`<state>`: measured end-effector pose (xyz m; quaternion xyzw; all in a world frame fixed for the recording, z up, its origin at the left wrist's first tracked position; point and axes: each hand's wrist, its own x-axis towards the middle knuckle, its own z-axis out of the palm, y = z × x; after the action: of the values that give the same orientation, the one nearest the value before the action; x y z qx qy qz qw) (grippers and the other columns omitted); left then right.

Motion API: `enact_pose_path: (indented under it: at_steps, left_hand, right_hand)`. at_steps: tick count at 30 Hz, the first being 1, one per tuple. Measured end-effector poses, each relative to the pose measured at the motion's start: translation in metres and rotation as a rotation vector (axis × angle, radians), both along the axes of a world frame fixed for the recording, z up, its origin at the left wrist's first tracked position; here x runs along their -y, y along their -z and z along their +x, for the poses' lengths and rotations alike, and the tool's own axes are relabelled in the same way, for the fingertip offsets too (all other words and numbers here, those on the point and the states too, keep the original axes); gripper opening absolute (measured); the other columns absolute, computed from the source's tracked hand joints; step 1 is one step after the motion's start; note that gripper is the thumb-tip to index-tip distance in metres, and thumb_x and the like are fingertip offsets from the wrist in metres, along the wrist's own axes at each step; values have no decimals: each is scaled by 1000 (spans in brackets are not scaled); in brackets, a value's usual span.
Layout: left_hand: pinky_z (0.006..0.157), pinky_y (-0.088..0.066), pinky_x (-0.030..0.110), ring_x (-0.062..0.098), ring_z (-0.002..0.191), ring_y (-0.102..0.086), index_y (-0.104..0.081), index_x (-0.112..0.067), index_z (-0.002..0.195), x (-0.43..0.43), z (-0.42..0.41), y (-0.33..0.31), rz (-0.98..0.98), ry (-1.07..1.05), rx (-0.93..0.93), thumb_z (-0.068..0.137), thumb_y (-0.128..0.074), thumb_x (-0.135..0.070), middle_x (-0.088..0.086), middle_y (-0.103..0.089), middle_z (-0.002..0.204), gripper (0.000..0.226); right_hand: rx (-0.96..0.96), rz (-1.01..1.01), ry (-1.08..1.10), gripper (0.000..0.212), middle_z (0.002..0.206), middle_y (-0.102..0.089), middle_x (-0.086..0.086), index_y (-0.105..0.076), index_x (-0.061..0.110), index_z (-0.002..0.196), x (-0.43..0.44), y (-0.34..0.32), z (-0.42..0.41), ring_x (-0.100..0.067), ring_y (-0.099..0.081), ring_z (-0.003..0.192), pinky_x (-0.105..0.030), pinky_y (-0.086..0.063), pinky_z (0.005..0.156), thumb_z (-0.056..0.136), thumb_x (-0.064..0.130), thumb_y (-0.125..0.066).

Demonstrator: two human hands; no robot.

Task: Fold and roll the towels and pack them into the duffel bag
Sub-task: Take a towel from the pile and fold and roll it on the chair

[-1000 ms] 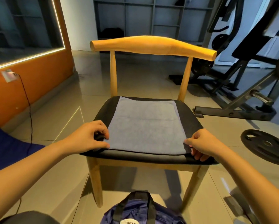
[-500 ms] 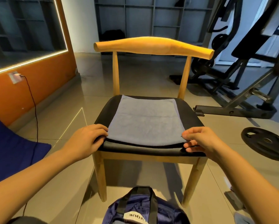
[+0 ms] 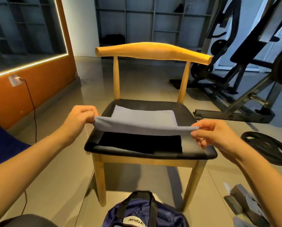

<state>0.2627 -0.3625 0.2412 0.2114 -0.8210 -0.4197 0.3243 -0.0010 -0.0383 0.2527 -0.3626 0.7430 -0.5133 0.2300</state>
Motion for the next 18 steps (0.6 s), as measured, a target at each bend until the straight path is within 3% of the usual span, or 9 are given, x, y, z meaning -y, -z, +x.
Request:
enact_pose_path:
  at_steps: [2, 4, 7, 11, 14, 18]
  left_hand:
    - [55, -47, 12, 4, 57, -51, -60, -22, 49, 2, -10, -11, 78, 15, -64, 72, -44, -15, -6, -50, 53, 29]
    - [52, -47, 14, 3, 56, -50, -60, -20, 49, 9, -22, -19, 135, 8, -102, 68, -45, -15, -5, -51, 53, 25]
    - [54, -47, 22, 5, 57, -53, -59, -12, 58, 25, -42, -21, 176, -36, -117, 72, -46, -17, -3, -54, 56, 20]
    - [51, -44, 22, 4, 52, -52, -59, -7, 68, 54, -78, -17, 242, -120, -104, 89, -49, -5, -7, -57, 55, 23]
    - [44, -43, 17, 7, 50, -49, -63, -5, 73, 74, -105, -13, 285, -177, -60, 93, -54, -4, -6, -57, 54, 22]
    - [57, -53, 27, 24, 75, -65, -72, -3, 91, 100, -138, 1, 327, -238, 150, 95, -64, -15, 13, -68, 87, 15]
  right_hand:
    - [-66, -48, 29, 7, 75, -66, -15, -78, 9, 92, 5, -8, -8, -22, -54, 67, -26, -47, 60, 90, 9, -71]
    - [-93, -75, 38, 6, 77, -66, -18, -78, 9, 90, 15, -17, -17, -21, -57, 73, -27, -49, 70, 89, 11, -72]
    - [-61, -99, 53, 6, 83, -74, -6, -77, 6, 91, 37, -23, -35, -11, -68, 82, -24, -53, 78, 88, 8, -71]
    - [92, -104, 102, 6, 73, -68, -4, -72, 4, 93, 78, -21, -71, -14, -62, 65, -27, -55, 70, 92, 4, -66]
    - [143, -65, 181, 7, 69, -64, -4, -70, 3, 98, 109, -14, -96, -10, -56, 53, -24, -50, 54, 95, 3, -63]
    - [123, 94, 273, 7, 82, -68, -11, -71, 4, 99, 147, 7, -123, -14, -64, 59, -25, -52, 51, 94, 8, -68]
